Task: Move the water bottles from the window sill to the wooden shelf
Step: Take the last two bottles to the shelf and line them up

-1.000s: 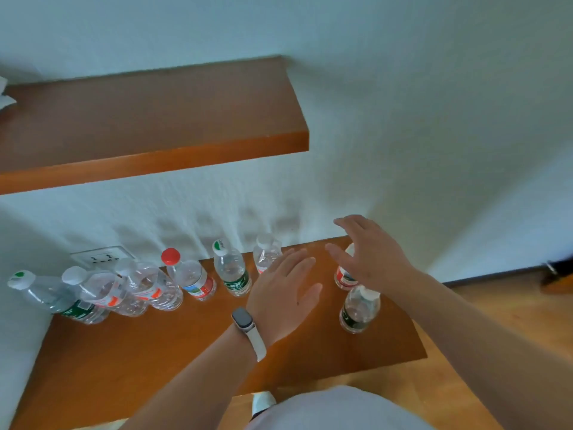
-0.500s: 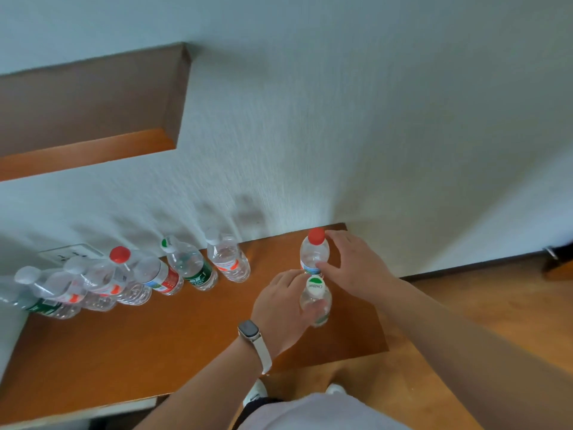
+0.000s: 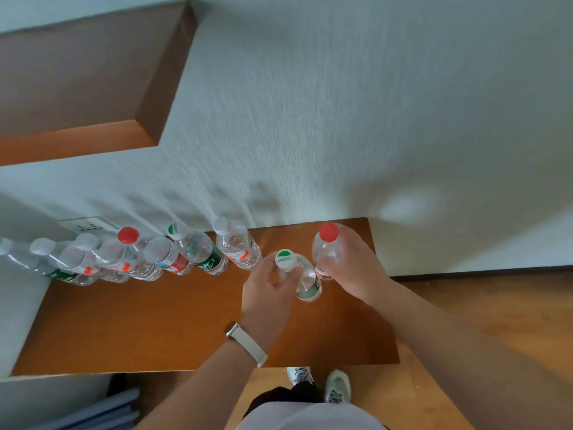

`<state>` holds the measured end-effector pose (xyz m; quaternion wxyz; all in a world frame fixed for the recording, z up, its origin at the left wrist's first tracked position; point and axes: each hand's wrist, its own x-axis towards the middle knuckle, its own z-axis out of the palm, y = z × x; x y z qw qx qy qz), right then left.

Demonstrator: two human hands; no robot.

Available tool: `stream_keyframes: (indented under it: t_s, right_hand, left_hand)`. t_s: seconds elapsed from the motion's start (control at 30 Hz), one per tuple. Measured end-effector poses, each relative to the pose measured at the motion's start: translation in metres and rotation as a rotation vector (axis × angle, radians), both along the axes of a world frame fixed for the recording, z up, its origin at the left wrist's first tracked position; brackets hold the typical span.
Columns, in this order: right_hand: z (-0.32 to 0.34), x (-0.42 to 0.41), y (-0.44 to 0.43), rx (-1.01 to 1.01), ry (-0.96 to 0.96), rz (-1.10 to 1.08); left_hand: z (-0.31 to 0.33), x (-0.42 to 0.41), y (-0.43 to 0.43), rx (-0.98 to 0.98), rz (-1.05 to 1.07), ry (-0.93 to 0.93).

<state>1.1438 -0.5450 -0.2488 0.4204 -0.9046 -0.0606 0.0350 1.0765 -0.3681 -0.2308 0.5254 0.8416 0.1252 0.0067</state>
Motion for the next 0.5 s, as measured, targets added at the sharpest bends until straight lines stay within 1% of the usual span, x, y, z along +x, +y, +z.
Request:
stream_keyframes:
  t_s: [0.07,0.2,0.5]
  right_hand:
    - [-0.002,0.001,-0.003,-0.020,-0.015,-0.012]
    - [-0.008,0.011,-0.007,-0.009,0.015,-0.012]
    - [-0.011,0.034,-0.003,-0.003,-0.040,0.027]
  left_hand:
    - [0.002,0.010,0.004,-0.001,0.025,0.004]
    - [0.005,0.032,0.009,0.044,0.020,-0.012]
    - [-0.002,0.074,0.013,0.153,0.021,-0.041]
